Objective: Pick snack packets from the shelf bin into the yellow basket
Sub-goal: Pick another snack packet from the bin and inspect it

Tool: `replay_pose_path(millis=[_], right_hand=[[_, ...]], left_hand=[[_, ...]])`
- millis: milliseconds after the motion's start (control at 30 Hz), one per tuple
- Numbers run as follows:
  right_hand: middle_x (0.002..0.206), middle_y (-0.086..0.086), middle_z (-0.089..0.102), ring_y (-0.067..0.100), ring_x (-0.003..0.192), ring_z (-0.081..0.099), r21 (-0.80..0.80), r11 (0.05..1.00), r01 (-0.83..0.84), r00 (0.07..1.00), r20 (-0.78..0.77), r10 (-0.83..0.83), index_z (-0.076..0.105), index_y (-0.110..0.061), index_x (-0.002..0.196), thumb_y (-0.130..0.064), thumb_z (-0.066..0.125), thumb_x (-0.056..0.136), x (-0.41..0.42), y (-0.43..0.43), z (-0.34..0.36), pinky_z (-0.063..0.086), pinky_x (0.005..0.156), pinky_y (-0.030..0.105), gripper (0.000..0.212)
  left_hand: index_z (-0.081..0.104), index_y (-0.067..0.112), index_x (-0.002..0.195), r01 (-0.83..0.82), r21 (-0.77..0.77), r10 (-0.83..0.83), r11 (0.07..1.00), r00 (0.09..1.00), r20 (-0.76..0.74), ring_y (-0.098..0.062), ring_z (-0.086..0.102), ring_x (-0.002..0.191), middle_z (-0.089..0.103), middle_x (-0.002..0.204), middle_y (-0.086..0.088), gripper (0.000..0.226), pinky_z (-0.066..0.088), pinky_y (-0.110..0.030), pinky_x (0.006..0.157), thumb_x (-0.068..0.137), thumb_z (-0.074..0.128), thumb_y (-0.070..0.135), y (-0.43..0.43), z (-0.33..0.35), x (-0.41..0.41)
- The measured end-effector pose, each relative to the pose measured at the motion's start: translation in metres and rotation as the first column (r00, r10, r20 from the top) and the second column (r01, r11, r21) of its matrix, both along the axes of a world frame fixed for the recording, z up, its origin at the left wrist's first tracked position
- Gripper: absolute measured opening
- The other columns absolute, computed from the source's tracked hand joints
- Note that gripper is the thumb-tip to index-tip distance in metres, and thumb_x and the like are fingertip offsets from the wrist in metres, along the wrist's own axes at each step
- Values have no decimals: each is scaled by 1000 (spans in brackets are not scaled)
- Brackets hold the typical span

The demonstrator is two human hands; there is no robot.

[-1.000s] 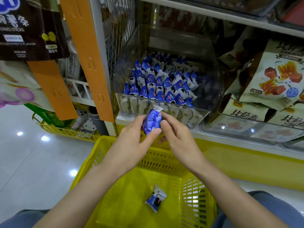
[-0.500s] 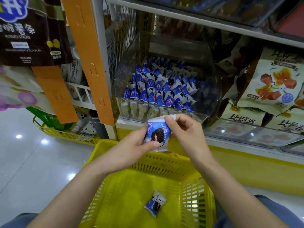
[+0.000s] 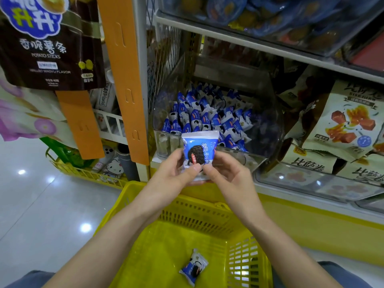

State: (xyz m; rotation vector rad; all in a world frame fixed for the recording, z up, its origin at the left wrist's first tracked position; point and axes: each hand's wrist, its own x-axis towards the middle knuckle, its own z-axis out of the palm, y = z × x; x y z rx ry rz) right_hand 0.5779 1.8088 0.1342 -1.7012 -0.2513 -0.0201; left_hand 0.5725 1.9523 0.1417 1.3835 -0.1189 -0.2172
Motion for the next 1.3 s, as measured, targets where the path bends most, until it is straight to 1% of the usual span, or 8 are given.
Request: replay_pose_path(millis=[100, 367, 500, 600, 767, 900, 1033, 1300], right_hand=[[84, -12, 71, 6, 77, 63, 29, 999, 36, 999, 9, -37, 64, -26, 97, -2, 65, 81, 0, -1, 0, 51, 72, 16, 28], [90, -19, 70, -2, 85, 64, -55, 996, 70, 993, 103, -64, 61, -39, 100, -2, 71, 74, -6, 1, 1, 49, 76, 12, 47], [89, -16, 71, 4, 82, 67, -51, 993, 110, 982, 160, -101, 62, -41, 99, -20, 69, 73, -9, 3, 5, 53, 72, 17, 34], [87, -14, 70, 3, 76, 67, -71, 995, 75, 990, 128, -65, 63, -37, 97, -28, 65, 73, -4, 4, 11, 53, 64, 15, 26], [97, -15, 68, 1, 90, 64, -275, 950, 146, 964, 255, -75, 61, -32, 104, -30, 56, 88, 36, -8, 31, 49, 78, 12, 17], [107, -2, 63, 3, 90, 57, -471, 821, 323, 941, 254, -225, 57, -14, 121, -25, 55, 92, 108, -17, 35, 38, 71, -3, 31], [125, 14, 57, 23, 112, 54, -673, 682, 287, 940, 61, -334, 50, -4, 128, -21, 51, 95, 169, -24, 24, 40, 86, 23, 38], [122, 22, 57, 32, 113, 53, -887, 421, 190, 939, 39, -342, 53, 2, 121, -26, 52, 94, 206, -27, 16, 41, 84, 31, 39]], left_hand=[[55, 17, 118, -47, 60, 45, 997, 998, 33, 1, 61, 98, 67, 109, 5, 39, 47, -12, 75, 82, 59, 28, -1, 1, 0], [64, 9, 100, -268, 21, 269, 963, 963, -11, -19, 65, 89, 69, 100, -14, 25, 52, -38, 85, 85, 56, 27, 5, 1, 8], [65, 11, 100, -148, -59, 140, 987, 983, -116, -16, 65, 86, 72, 95, -6, 43, 51, -31, 82, 74, 56, 44, 7, -1, 11], [65, 21, 101, -75, -21, 73, 997, 994, -79, -5, 57, 72, 68, 83, 7, 34, 49, -17, 65, 77, 58, 44, 7, -1, 12], [60, 28, 102, -181, -26, 180, 983, 983, -36, -5, 61, 84, 71, 92, 12, 17, 51, -15, 71, 86, 56, 32, 13, 0, 23], [59, 30, 99, -212, -32, 212, 977, 977, 7, 8, 61, 75, 68, 80, 24, 11, 45, -7, 61, 88, 56, 30, 19, 0, 31], [58, 29, 99, -227, -60, 229, 972, 973, 31, 11, 57, 64, 66, 71, 26, 12, 42, -6, 56, 87, 56, 29, 22, 1, 36], [58, 28, 107, -200, -139, 207, 970, 978, 39, 2, 65, 89, 71, 97, 17, 25, 47, -8, 67, 82, 58, 31, 25, 2, 37]])
